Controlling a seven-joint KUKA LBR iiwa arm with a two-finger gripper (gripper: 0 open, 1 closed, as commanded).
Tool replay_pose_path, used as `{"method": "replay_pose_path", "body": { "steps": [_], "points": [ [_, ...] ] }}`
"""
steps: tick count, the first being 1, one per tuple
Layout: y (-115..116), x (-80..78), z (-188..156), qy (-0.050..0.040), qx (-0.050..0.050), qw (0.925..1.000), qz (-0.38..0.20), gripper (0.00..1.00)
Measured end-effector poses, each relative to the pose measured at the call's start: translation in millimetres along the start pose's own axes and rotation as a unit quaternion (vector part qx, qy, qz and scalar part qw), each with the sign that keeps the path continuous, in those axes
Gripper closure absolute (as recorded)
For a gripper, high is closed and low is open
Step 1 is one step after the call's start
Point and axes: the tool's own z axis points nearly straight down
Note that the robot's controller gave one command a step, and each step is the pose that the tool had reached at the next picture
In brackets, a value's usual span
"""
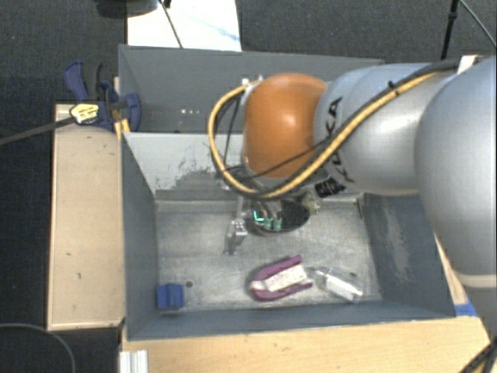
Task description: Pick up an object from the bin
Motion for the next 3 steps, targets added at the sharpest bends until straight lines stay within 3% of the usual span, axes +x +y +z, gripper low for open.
{"method": "replay_pose_path", "body": {
  "steps": [1, 2, 3],
  "points": [
    [-70, 9.9, 84, -0.0043, 0.0, 0.9951, -0.099, 0.0],
    [-155, -27.5, 52, -0.0056, 0.003, 0.9265, -0.376, 0.0],
    [-143, -29.3, 49, -0.006, 0.002, 0.9023, -0.431, 0.0]
  ]
}}
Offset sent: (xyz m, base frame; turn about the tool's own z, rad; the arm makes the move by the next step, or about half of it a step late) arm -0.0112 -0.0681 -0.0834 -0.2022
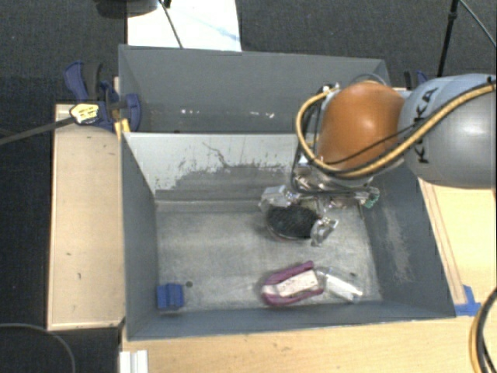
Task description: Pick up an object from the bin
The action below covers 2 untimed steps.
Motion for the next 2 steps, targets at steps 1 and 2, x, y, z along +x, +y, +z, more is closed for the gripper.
{"method": "replay_pose_path", "body": {
  "steps": [1, 2],
  "points": [
    [-9.6, 14.1, 32.8, 0.0014, -0.001, 0.9979, -0.065, 0.0],
    [-9.8, 12.8, 31.7, 0.0004, -0.001, 0.9981, -0.061, 0.0]
  ]
}}
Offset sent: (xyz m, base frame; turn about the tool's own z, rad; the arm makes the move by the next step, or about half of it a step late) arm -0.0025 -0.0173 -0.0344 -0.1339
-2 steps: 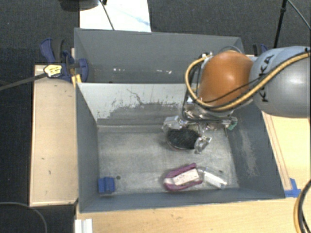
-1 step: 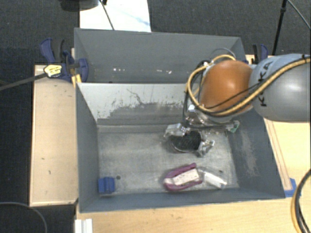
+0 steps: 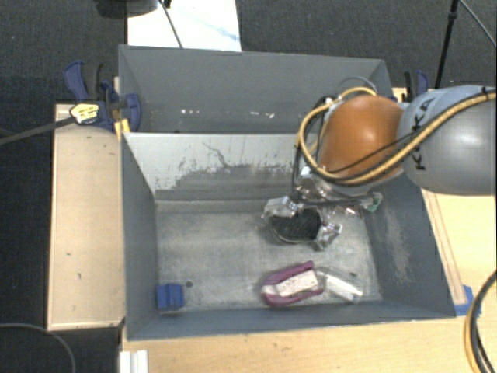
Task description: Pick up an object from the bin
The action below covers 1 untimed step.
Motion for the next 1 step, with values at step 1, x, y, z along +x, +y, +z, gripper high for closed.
{"method": "replay_pose_path", "body": {
  "steps": [1],
  "points": [
    [0.3, -0.2, -1.0, 0.0009, -0.001, 1.0, 0.002, 1.0]
  ]
}}
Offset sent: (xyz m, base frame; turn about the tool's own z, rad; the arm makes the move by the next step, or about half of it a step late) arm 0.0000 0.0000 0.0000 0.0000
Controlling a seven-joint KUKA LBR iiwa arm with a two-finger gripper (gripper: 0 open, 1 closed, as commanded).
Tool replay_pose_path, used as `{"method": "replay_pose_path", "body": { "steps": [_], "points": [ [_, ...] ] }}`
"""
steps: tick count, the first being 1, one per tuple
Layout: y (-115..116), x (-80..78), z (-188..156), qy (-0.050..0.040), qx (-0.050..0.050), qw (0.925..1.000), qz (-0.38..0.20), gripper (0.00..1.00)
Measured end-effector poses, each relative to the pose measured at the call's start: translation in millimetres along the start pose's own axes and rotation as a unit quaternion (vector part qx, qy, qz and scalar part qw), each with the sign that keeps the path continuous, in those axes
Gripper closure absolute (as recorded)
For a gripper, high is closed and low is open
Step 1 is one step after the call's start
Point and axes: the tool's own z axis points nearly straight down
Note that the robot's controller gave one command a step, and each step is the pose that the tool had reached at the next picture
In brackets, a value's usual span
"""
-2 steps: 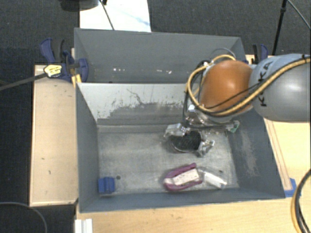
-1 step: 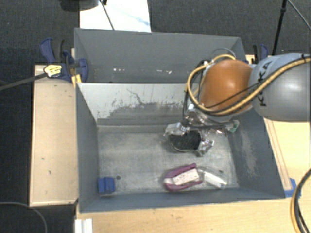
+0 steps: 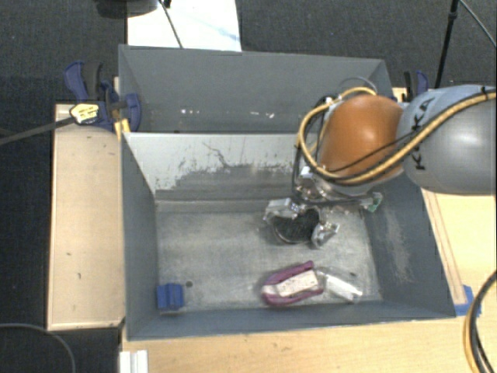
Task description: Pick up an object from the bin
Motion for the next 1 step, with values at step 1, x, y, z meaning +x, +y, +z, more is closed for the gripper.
{"method": "replay_pose_path", "body": {
  "steps": [1],
  "points": [
    [-1.6, -1.7, -91.4, -0.0015, 0.004, 1.0, 0.005, 1.0]
  ]
}}
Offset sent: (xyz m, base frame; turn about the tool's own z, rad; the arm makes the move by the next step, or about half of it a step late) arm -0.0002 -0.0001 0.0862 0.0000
